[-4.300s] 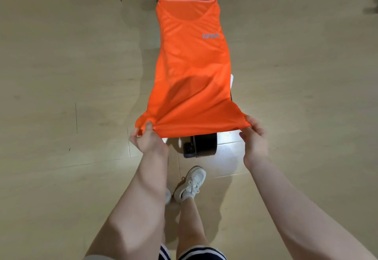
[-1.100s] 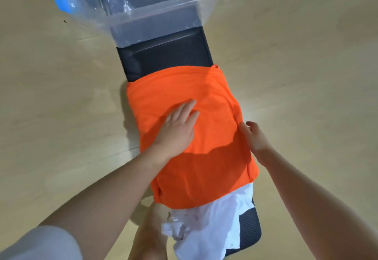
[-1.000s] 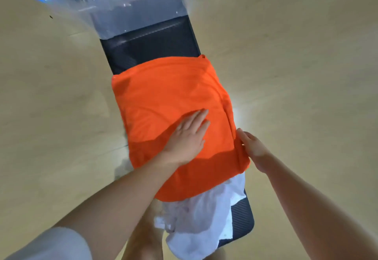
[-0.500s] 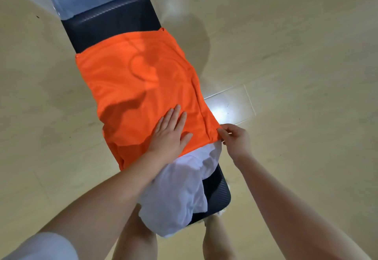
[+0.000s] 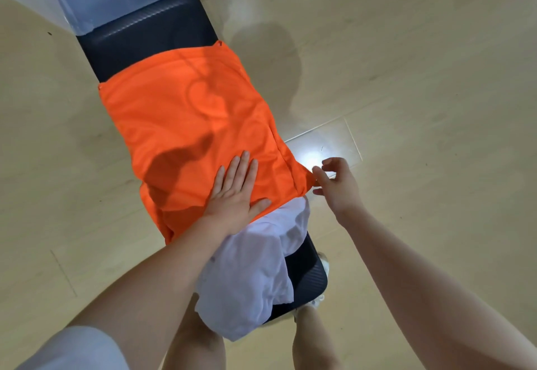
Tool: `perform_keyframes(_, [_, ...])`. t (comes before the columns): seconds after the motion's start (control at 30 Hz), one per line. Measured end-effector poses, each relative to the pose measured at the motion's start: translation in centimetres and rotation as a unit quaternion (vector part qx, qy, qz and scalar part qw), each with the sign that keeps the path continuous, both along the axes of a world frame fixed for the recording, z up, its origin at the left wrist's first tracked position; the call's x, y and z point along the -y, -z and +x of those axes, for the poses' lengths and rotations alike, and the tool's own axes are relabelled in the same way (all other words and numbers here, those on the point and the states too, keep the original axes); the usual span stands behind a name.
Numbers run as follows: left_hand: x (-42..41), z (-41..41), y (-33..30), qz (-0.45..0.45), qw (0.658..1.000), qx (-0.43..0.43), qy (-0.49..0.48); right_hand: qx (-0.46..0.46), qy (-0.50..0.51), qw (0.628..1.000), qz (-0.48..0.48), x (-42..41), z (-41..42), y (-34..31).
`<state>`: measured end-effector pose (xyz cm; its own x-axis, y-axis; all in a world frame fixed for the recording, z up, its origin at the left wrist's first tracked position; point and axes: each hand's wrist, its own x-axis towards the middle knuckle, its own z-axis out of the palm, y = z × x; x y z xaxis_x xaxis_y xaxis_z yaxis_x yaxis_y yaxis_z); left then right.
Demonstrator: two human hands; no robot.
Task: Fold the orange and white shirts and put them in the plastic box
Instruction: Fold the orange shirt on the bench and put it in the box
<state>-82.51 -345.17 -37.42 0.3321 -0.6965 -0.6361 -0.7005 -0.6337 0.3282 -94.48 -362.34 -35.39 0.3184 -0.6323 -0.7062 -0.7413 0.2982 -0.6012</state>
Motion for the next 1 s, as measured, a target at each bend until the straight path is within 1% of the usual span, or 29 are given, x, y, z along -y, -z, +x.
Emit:
perform_keyframes(0.07, [0.1, 0.1, 0.1, -0.003, 1.0, -0.005, -0.001, -0.054, -0.082, 0.991, -0.086, -0.8, 0.5, 0.1])
perform_keyframes(0.1, [0.1, 0.1, 0.1, -0.004, 1.0, -0.006, -0.002, -0.084, -0.123, 0.984, -0.1, -1.3, 0.6, 0.1])
perform_keyframes(0.17, [0.1, 0.1, 0.0, -0.007, 1.0, -0.01, -0.005, -0.131, -0.171, 0.973, -0.082, -2.5, 0.6, 0.2])
perform_keyframes(0.2, [0.1, 0.1, 0.0, -0.008, 1.0, -0.015, -0.008, -0.141, -0.176, 0.971, -0.079, -3.0, 0.5, 0.4])
perform_keyframes(0.27, [0.1, 0.2, -0.2, -0.01, 1.0, -0.018, -0.012, -0.146, -0.172, 0.967, -0.119, -3.3, 0.6, 1.0])
perform_keyframes(0.3, [0.1, 0.2, -0.2, -0.01, 1.0, -0.017, -0.013, -0.138, -0.16, 0.968, -0.138, -3.2, 0.8, 1.0])
perform_keyframes(0.33, [0.1, 0.2, -0.3, -0.009, 1.0, -0.016, -0.014, -0.118, -0.123, 0.976, -0.136, -2.9, 0.8, 1.0])
perform_keyframes(0.37, [0.1, 0.2, -0.3, -0.008, 1.0, -0.017, -0.015, -0.074, -0.054, 0.99, -0.109, -2.5, 0.9, 0.8])
perform_keyframes(0.4, [0.1, 0.2, -0.3, -0.007, 1.0, -0.018, -0.018, -0.015, 0.027, 0.998, -0.059, -1.9, 0.9, 0.1])
perform_keyframes(0.43, [0.2, 0.1, -0.3, -0.005, 1.0, -0.02, -0.021, 0.041, 0.096, 0.995, -0.009, -1.3, 0.6, -0.3])
perform_keyframes(0.47, [0.2, 0.1, -0.3, -0.003, 0.999, -0.022, -0.025, 0.091, 0.128, 0.987, 0.042, -0.7, 0.3, -0.8])
perform_keyframes(0.57, [0.2, 0.1, -0.3, -0.002, 0.999, -0.026, -0.03, 0.209, 0.113, 0.95, 0.201, 1.0, -0.9, -1.6])
perform_keyframes(0.6, [0.2, 0.1, -0.3, -0.001, 0.999, -0.028, -0.028, 0.228, 0.094, 0.94, 0.237, 1.5, -1.0, -2.0])
perform_keyframes(0.63, [0.2, 0.1, -0.3, 0.001, 0.999, -0.031, -0.027, 0.225, 0.045, 0.944, 0.237, 2.2, -1.0, -2.2])
perform_keyframes(0.67, [0.2, 0.2, -0.2, 0.002, 0.999, -0.033, -0.026, 0.198, -0.037, 0.958, 0.206, 2.8, -0.9, -2.4])
perform_keyframes(0.7, [0.2, 0.2, -0.1, 0.002, 0.999, -0.033, -0.025, 0.147, -0.143, 0.967, 0.148, 3.3, -0.8, -2.3])
perform_keyframes(0.73, [0.1, 0.2, 0.0, 0.003, 0.999, -0.031, -0.024, 0.068, -0.254, 0.963, 0.061, 3.7, -0.7, -2.0])
perform_keyframes(0.77, [0.1, 0.2, 0.1, 0.004, 0.999, -0.029, -0.021, -0.025, -0.344, 0.938, -0.04, 4.0, -0.7, -1.4])
perform_keyframes(0.8, [0.1, 0.1, 0.1, 0.007, 1.0, -0.026, -0.016, -0.12, -0.405, 0.899, -0.113, 4.2, -0.5, -1.0])
perform_keyframes(0.83, [0.2, 0.1, 0.0, 0.011, 1.0, -0.023, -0.011, -0.199, -0.426, 0.87, -0.147, 4.1, -0.2, -1.1])
perform_keyframes(0.87, [0.2, 0.1, -0.1, 0.013, 1.0, -0.02, -0.007, -0.235, -0.408, 0.87, -0.145, 3.8, 0.2, -0.9])
perform_keyframes(0.9, [0.3, 0.3, -0.4, 0.01, 1.0, -0.017, -0.003, -0.237, -0.37, 0.889, -0.128, 3.6, 0.7, -0.8])
perform_keyframes(0.93, [0.3, 0.6, -0.8, -0.001, 1.0, -0.01, -0.002, -0.218, -0.318, 0.917, -0.104, 3.3, 1.4, -0.5])
perform_keyframes(0.97, [0.4, 1.1, -1.2, -0.022, 1.0, -0.002, -0.005, -0.183, -0.267, 0.943, -0.076, 3.0, 2.5, -0.4])
perform_keyframes(1.0, [0.5, 1.7, -1.6, -0.044, 0.999, 0.006, -0.013, -0.141, -0.229, 0.962, -0.054, 2.6, 3.7, -0.3])
